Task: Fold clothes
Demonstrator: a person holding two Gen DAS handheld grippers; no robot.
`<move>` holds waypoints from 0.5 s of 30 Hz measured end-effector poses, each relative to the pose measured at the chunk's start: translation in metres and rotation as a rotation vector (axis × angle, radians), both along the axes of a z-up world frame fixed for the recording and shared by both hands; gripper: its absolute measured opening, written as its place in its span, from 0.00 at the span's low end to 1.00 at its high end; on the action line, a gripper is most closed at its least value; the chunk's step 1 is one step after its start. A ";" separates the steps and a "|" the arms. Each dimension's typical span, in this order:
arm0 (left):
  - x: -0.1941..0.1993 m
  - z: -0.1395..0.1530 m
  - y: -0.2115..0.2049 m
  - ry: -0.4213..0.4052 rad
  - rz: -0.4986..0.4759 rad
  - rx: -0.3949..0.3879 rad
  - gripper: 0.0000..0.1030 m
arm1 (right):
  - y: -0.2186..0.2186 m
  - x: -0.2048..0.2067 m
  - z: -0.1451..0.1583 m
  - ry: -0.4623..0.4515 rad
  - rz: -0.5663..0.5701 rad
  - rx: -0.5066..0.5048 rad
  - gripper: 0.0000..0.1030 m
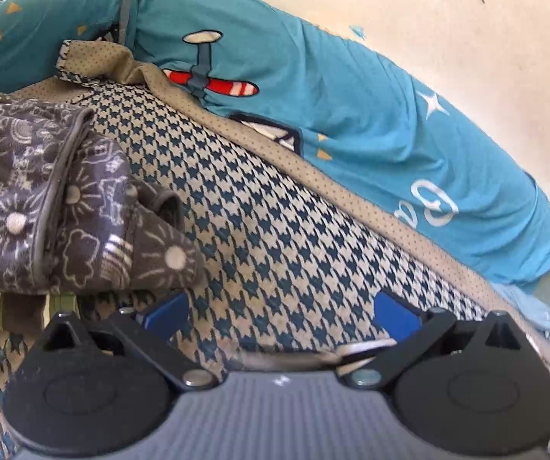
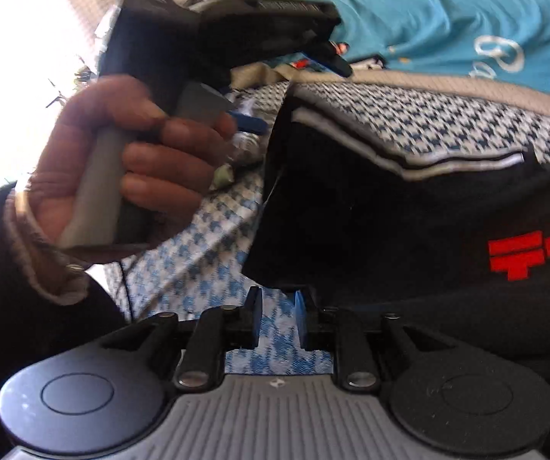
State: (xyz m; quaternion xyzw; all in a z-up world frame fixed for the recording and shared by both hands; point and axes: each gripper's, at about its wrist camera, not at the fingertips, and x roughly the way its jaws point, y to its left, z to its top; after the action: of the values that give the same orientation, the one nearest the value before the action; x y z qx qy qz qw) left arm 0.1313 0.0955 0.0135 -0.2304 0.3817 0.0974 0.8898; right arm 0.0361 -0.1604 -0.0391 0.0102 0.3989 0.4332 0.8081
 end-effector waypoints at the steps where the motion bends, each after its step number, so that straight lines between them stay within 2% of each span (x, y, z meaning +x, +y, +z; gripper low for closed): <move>1: 0.000 -0.001 -0.002 0.001 -0.005 0.005 1.00 | -0.004 0.001 0.003 -0.015 -0.006 0.006 0.19; 7: 0.002 -0.009 -0.015 0.026 -0.040 0.026 1.00 | -0.033 0.013 0.023 -0.095 -0.108 0.039 0.20; 11: 0.006 -0.019 -0.022 0.075 -0.064 0.032 1.00 | -0.051 0.026 0.034 -0.145 -0.241 0.054 0.25; 15: 0.006 -0.023 -0.026 0.095 -0.066 0.041 1.00 | -0.072 0.046 0.038 -0.157 -0.389 0.073 0.25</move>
State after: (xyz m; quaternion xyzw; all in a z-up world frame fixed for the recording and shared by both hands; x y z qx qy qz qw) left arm 0.1369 0.0697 -0.0096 -0.1946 0.4287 0.0864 0.8780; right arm 0.0819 -0.2320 -0.0011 0.0826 0.3094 0.2825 0.9042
